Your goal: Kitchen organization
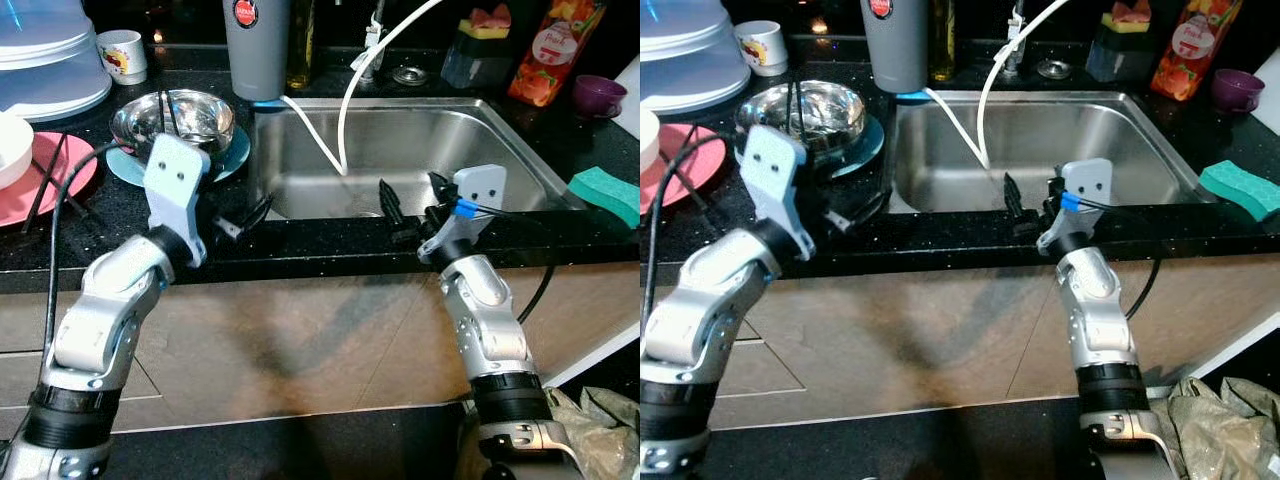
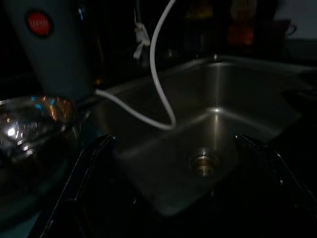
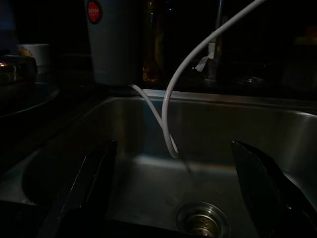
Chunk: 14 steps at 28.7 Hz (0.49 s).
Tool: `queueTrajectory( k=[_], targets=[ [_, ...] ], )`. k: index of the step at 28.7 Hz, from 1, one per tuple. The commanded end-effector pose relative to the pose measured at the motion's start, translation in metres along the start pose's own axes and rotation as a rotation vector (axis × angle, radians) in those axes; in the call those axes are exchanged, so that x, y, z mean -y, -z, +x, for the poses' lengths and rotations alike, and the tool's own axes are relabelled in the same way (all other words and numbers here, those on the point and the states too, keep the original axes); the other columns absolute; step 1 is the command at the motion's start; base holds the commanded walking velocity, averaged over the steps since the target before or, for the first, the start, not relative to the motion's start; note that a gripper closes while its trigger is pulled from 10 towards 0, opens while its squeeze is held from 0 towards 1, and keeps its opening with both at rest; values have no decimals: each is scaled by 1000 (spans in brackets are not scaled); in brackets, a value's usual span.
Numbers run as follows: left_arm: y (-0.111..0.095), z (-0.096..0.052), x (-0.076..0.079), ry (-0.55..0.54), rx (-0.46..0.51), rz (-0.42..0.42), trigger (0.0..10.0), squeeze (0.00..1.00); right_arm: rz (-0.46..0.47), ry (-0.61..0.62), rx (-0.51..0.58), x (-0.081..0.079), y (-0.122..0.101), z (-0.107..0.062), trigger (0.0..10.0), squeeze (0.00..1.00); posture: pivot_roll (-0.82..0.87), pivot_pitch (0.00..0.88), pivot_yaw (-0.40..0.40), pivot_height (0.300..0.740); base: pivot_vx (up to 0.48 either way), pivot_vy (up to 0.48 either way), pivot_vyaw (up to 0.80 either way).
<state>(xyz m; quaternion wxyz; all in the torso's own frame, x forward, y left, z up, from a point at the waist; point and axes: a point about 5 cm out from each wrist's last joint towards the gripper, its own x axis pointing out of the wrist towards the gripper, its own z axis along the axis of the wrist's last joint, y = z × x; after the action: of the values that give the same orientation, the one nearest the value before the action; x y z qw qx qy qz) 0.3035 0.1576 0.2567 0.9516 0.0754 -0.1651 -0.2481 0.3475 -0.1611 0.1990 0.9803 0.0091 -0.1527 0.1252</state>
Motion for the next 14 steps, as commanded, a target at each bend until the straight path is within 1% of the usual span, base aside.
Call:
queueTrajectory(
  k=[1, 3, 4, 7, 10, 12, 14],
  targets=[
    [-3, -1, 2, -8, 29, -8, 10000, 0, 11, 0, -15, -1, 3, -1, 10000, 0, 24, 76, -43, 740, 0, 0, 0],
    [-4, -2, 6, -11, 52, -17, 10000, 0, 12, 2, -15, -1, 3, -1, 10000, 0, 25, 79, -42, 740, 0, 0, 0],
    [-3, -3, 6, -31, 50, -15, 10000, 0, 14, 2, -15, -2, 3, -1, 10000, 0, 25, 79, -42, 740, 0, 0, 0],
    [0, -3, 2, -92, 25, 6, 10000, 0, 17, 1, -14, -3, 3, -1, 10000, 0, 25, 79, -42, 740, 0, 0, 0],
    [0, -3, 0, -118, 20, 7, 10000, 0, 20, -1, -14, -3, 3, -1, 10000, 0, 25, 79, -42, 740, 0, 0, 0],
    [1, -5, -6, -160, 8, 25, 10000, 0, 21, -3, -12, -4, 3, -1, 10000, 0, 28, 82, -42, 740, 0, 0, 0],
    [1, -7, -11, -218, -18, 86, 10000, 0, 22, -4, -11, -4, 3, -1, 10000, 0, 30, 83, -42, 740, 0, 0, 0]
  ],
)
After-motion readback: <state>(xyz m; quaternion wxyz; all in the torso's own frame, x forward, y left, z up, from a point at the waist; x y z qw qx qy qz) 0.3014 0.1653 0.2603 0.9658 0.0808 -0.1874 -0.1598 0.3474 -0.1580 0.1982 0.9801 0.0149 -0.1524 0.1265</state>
